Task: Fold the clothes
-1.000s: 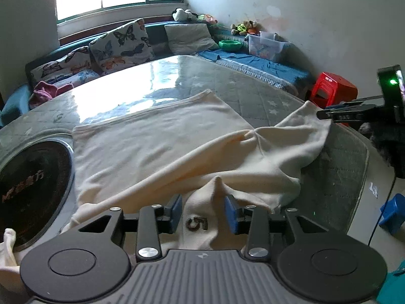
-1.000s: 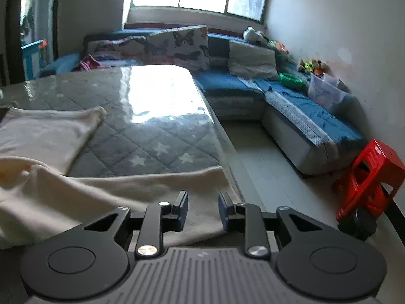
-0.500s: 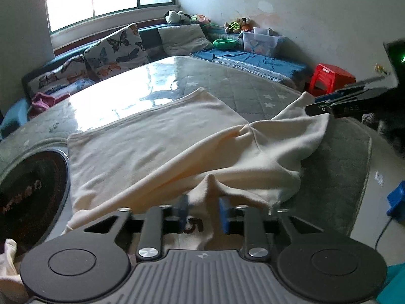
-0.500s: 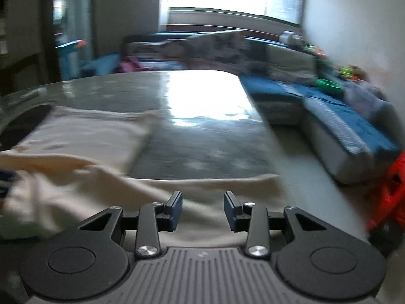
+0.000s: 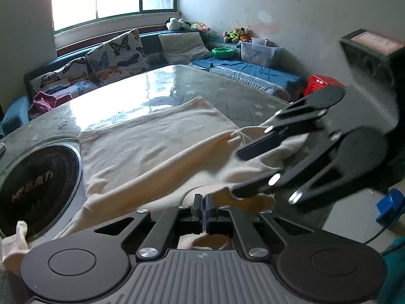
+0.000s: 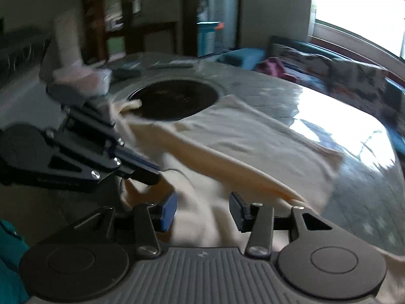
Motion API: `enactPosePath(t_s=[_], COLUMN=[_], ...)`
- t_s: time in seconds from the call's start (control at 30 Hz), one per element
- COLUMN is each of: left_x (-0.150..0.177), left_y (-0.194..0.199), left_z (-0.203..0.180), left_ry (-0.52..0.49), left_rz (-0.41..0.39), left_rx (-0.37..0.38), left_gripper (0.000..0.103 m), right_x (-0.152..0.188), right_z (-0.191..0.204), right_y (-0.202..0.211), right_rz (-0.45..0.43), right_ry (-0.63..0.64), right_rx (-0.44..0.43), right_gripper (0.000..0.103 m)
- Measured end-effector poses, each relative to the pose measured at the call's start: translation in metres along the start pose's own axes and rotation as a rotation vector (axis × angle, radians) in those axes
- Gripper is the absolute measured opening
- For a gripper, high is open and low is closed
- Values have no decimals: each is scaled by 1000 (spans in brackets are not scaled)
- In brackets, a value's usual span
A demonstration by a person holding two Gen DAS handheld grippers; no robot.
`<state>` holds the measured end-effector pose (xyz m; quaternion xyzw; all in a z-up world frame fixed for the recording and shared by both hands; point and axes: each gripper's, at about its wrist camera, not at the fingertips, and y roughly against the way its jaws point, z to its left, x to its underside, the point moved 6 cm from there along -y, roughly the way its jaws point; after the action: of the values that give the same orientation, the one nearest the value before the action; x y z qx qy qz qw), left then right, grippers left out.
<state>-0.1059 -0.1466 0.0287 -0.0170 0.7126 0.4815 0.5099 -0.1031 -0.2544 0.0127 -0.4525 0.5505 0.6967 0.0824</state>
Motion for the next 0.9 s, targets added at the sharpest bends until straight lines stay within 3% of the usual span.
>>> enactPosePath(t_s=[0.13,0.23,0.33,0.47,0.6,0.7,0.77,0.87,0.9], left_x=[7,15,23,13,13,21,29,39,41], left_y=[11,16,16,25,19,10,3,-7,-10], left_z=[-2,-5,-9,1,4,-1,-6,-7,-5], left_ry=[6,0,-10,-43,-88,-141,-184,-207,-194], left_rz=[13,38,69,7,11,36,59,89,102], left_rx=[30,60,84,26,20,14,5,4,7], left_gripper=[2,2,2,7,22,39,41,42,35], right_x=[6,18,31,34,27,23,23,23,23], right_z=[22,33,38,39,37,32,32,33,34], right_y=[-17,-20,-17,-10,-6,-8,-12,-17,-19], right_rz=[40,93,139,154,129,107,103,91,88], right_ry=[82,106,138,143,145,136,132,148,147], right_rx=[-29,-72,-101,-113,-94,-67,-68,-55,-55], right_gripper=[41,22,21,19,21,23,30,31,31])
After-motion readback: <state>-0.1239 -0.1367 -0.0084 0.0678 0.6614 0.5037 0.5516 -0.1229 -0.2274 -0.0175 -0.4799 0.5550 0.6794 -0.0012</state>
